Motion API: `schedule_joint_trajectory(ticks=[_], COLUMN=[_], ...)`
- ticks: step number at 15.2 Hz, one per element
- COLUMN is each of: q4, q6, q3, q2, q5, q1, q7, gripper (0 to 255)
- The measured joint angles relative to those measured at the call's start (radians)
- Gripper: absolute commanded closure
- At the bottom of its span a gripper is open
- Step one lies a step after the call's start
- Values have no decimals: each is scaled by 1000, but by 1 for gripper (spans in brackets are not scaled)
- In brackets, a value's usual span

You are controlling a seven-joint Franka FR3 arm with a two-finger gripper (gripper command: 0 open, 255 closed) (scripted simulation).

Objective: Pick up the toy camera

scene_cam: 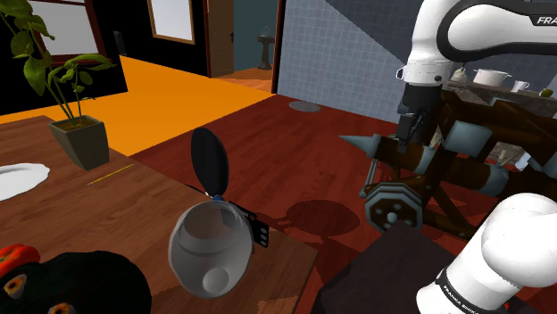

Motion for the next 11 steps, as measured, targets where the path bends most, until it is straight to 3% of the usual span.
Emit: schedule_joint_trajectory(ticks=[3, 11], q4=[-21, -94], q6=[40, 266], q3=[17, 160], q2=[7, 75], q5=[13, 103], q1=[12, 99], q7=[11, 107], gripper=[0, 0])
